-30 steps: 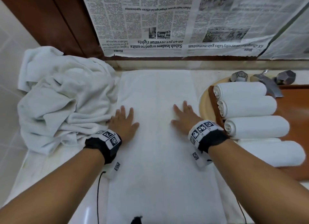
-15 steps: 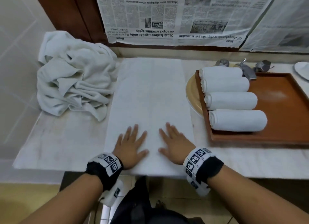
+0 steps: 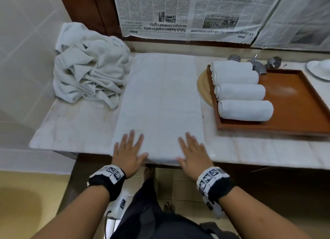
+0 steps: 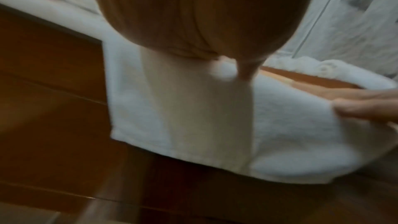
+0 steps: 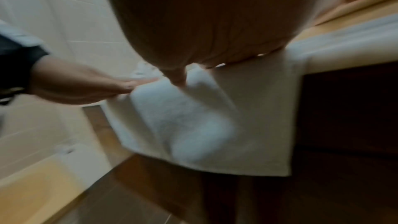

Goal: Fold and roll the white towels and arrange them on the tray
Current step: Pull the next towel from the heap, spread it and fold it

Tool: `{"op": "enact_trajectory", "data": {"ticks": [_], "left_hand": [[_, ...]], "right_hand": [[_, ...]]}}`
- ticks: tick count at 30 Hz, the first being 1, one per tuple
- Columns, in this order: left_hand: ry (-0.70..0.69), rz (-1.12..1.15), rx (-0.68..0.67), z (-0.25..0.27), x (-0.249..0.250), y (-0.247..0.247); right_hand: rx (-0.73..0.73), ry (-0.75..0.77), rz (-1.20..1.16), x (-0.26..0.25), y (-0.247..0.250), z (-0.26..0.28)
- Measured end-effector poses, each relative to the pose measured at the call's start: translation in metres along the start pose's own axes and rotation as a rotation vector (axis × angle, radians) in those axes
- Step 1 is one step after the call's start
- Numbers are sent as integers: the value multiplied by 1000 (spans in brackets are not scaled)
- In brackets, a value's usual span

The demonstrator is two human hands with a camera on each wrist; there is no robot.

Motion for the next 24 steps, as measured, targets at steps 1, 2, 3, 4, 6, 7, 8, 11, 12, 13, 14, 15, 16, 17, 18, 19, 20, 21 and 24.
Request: {"op": "enact_trajectory", "data": {"ticks": [1, 2, 3, 4, 6, 7, 8, 11, 12, 13, 14, 15, 16, 17, 18, 19, 20, 21, 24], "left_hand": [[98, 22, 26, 2, -19, 5], [186, 49, 39, 3, -35, 11], [252, 74, 47, 4, -46, 16], [281, 77, 69, 3, -48, 20], [158, 26, 139, 1, -23, 26], [32, 5, 141, 1, 0, 24], [-95, 7, 95, 3, 22, 15], [-168, 14, -52, 4, 30, -6], [-78, -5, -28, 0, 11, -4], [38, -10, 19, -2, -13, 2], [160, 7, 58, -2, -38, 9], [261, 51, 82, -2, -61, 16], [328, 98, 102, -1, -77, 23], [355, 126, 141, -1, -87, 31], [338, 135, 197, -1, -87, 38], [281, 136, 235, -1, -79, 43], [198, 145, 238, -2, -66, 43], [109, 156, 207, -2, -50, 38], [4, 95, 126, 5, -23, 17]], "right_hand": [[10, -103, -36, 18, 3, 0], [16, -199, -67, 34, 7, 0], [26, -267, -82, 43, 10, 1], [49, -278, -74, 44, 15, 2], [97, -131, -46, 18, 22, 4], [91, -12, -34, -1, 20, 6], [63, 89, -16, -16, 15, 8], [6, 104, 24, -13, -1, 13], [21, 23, 1, 4, 0, 12], [42, -71, -30, 24, 4, 11], [63, -165, -55, 43, 9, 11], [94, -245, -73, 59, 15, 12], [142, -308, -87, 71, 24, 14], [202, -355, -102, 77, 34, 16], [265, -389, -118, 79, 42, 18], [309, -415, -132, 77, 48, 19], [320, -433, -138, 73, 50, 20], [310, -447, -133, 67, 49, 21], [319, -478, -148, 57, 42, 20]]}}
Point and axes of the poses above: each hand's wrist, its own z-axis away from the middle knuckle, its own y-axis out of the back of the hand, x = y × z, the point moved 8 cm from there along -z, towards the middle knuckle, and after that the axes turned 5 degrees about z, right-handed, at the moved point
